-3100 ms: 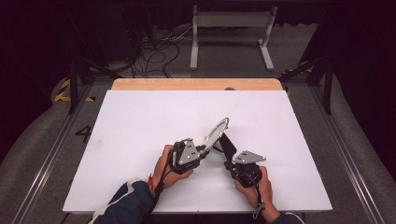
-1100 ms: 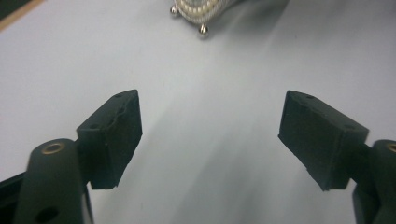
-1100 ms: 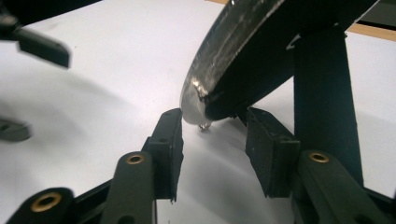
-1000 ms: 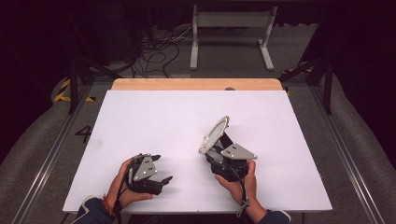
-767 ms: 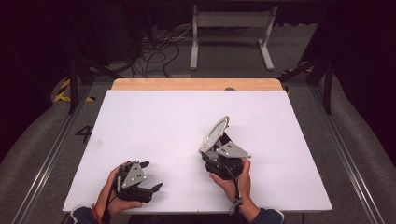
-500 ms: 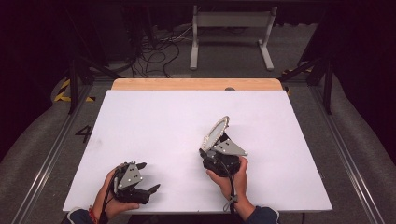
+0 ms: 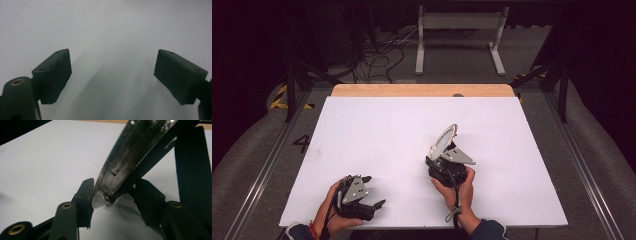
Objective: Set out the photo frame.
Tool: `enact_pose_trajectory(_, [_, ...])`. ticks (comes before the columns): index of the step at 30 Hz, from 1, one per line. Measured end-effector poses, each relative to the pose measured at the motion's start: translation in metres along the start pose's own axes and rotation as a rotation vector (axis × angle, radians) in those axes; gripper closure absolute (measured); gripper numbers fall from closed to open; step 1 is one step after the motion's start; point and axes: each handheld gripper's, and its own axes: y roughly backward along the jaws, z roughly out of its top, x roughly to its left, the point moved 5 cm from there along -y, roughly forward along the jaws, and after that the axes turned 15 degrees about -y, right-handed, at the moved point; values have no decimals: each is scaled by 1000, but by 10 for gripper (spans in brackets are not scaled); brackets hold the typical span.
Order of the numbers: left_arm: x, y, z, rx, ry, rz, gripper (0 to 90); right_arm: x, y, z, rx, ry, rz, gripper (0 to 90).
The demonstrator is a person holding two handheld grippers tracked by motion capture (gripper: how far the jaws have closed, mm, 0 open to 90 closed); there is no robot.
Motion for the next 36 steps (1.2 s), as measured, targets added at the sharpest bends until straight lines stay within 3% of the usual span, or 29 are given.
enact_pose_trajectory(14, [-1,0,1,7,2,2,149,-20,30,-6,90,21,94,665])
enact_pose_trajectory(19, [-1,-2,2,5,-6,2,149,-20,22,-8,65,3,66,565])
enact_pose_trajectory(24, [-1,-2,3,6,-7,3,149,-18,10,-9,17,-29,59,608])
enact_pose_trajectory(28, [0,-1,2,4,-10,2,149,-19,9,-9,17,-42,69,618])
enact_pose_trajectory(36, [-1,-5,3,14,-11,-11,149,-26,14,-10,76,-37,99,702])
